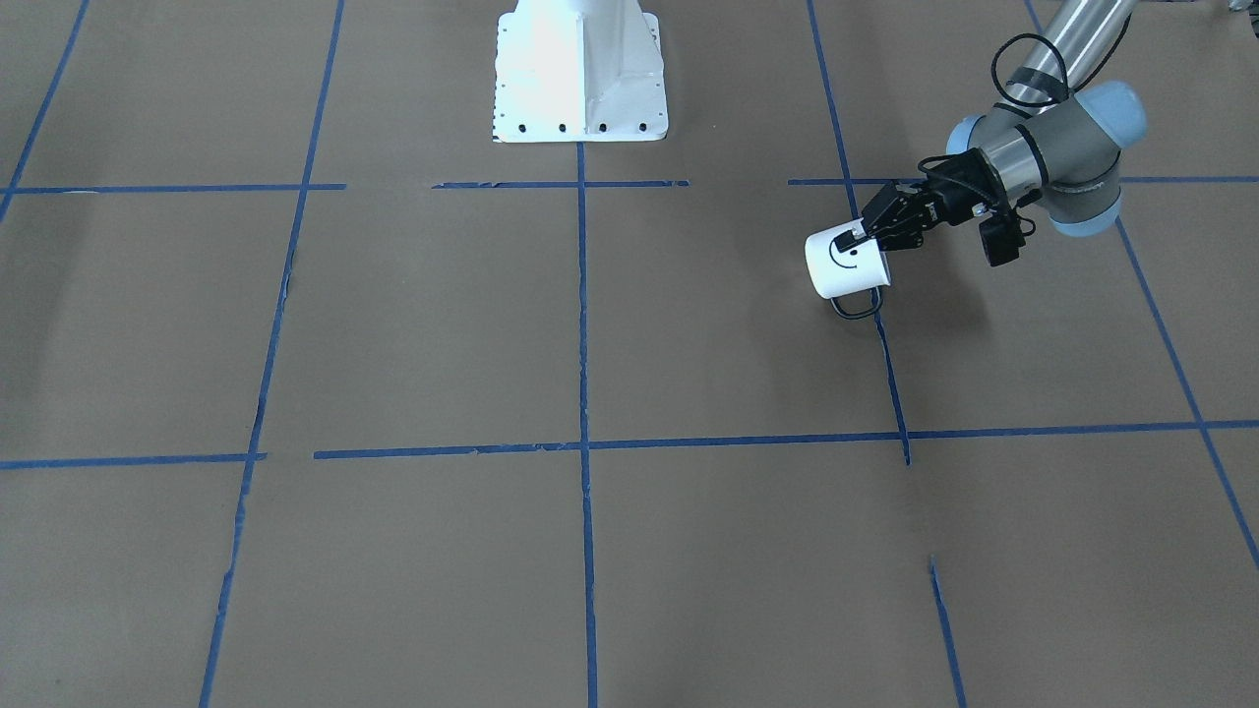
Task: Flip mug
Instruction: 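Insert the left gripper into the mug rim and close on it, then lift the mug with the left gripper and rotate it upright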
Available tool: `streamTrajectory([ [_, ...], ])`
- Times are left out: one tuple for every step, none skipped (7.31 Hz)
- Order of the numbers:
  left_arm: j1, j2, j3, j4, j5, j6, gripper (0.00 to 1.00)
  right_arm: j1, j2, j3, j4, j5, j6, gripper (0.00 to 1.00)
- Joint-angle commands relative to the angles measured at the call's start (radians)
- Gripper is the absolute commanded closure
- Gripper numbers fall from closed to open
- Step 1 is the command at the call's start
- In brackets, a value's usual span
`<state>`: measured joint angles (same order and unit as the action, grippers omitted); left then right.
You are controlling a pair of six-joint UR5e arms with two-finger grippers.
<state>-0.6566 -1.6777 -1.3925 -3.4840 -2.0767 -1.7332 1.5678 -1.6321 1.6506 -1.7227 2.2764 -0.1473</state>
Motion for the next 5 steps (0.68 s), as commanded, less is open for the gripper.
streamTrajectory([
  [-0.018,-0.080,-0.025,0.089,-0.091,-0.049,1.00,0.000,0.000,0.000,0.000,0.000,0.000,0.00],
  [-0.030,-0.126,-0.055,0.217,-0.092,-0.048,1.00,0.000,0.000,0.000,0.000,0.000,0.000,0.00],
  [-0.035,-0.163,-0.110,0.355,-0.089,-0.048,1.00,0.000,0.000,0.000,0.000,0.000,0.000,0.00],
  [-0.038,-0.216,-0.158,0.538,-0.085,-0.048,1.00,0.000,0.000,0.000,0.000,0.000,0.000,0.00],
  [-0.047,-0.293,-0.190,0.764,-0.082,-0.046,1.00,0.000,0.000,0.000,0.000,0.000,0.000,0.00],
])
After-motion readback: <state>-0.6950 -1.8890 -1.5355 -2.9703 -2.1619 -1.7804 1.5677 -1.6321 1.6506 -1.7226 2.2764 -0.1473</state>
